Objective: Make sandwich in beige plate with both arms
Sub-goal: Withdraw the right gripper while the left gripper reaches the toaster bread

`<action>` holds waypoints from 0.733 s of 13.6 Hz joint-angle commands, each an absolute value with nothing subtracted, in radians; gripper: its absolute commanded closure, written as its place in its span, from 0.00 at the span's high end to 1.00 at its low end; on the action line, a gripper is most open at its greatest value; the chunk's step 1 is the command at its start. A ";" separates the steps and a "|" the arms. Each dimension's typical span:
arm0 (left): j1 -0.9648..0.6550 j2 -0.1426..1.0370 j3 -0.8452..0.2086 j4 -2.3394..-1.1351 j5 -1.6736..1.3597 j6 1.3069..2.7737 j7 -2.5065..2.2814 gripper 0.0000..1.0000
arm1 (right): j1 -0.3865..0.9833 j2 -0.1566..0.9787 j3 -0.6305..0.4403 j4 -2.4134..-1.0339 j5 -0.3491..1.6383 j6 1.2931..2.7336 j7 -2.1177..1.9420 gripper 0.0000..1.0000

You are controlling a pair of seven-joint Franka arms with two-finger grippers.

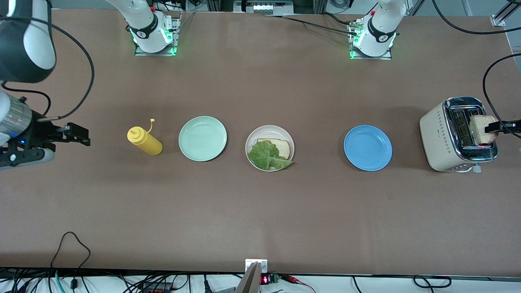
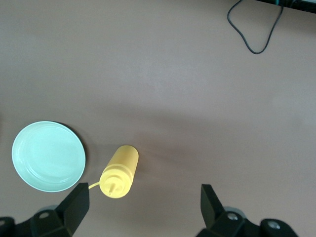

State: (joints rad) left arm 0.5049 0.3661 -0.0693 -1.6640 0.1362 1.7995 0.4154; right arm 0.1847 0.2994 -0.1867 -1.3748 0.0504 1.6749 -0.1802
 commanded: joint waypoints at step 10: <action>0.495 0.310 -0.176 -1.430 0.155 1.363 0.417 0.01 | -0.012 0.014 0.001 -1.643 0.025 1.695 -0.034 1.00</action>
